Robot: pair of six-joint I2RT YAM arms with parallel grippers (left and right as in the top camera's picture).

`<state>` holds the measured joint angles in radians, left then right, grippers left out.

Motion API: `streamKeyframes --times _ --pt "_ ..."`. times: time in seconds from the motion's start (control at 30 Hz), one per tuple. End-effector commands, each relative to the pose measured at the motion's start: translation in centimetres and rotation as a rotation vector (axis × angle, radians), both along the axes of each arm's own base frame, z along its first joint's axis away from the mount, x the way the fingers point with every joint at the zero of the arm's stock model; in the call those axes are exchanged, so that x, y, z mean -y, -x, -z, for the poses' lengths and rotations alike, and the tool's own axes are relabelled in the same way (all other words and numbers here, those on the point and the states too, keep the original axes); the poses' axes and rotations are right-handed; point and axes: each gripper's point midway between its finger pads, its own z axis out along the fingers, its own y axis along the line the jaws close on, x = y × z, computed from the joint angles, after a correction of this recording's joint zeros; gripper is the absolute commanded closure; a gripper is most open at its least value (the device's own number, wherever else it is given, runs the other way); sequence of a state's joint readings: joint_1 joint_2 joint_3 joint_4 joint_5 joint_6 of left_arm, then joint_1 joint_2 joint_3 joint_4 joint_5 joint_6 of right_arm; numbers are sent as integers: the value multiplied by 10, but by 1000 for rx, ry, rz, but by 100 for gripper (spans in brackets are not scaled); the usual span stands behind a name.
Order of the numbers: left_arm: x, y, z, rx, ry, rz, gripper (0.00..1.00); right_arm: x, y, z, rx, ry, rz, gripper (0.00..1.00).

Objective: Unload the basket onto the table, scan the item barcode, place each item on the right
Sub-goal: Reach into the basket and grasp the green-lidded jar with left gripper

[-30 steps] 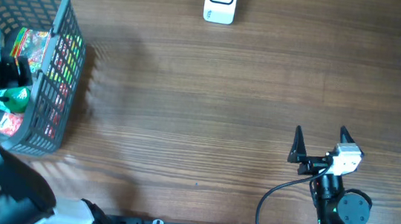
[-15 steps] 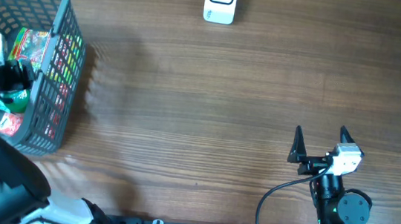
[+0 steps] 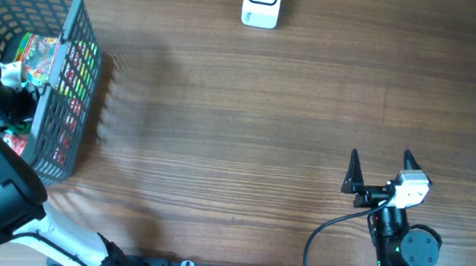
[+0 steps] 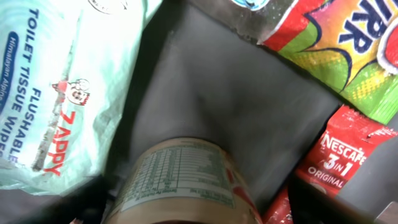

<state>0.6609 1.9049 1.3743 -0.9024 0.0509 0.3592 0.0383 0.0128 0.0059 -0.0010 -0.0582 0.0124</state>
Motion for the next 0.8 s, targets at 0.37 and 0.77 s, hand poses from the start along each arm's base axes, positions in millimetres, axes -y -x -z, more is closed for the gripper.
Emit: streamKeyframes --times 0.37,0.77 --pt "-17 -20 -67 129 -67 -87 51 3 0 -2 11 11 15 0" --pt "49 -52 -326 868 -34 8 44 3 0 -2 11 11 15 0"
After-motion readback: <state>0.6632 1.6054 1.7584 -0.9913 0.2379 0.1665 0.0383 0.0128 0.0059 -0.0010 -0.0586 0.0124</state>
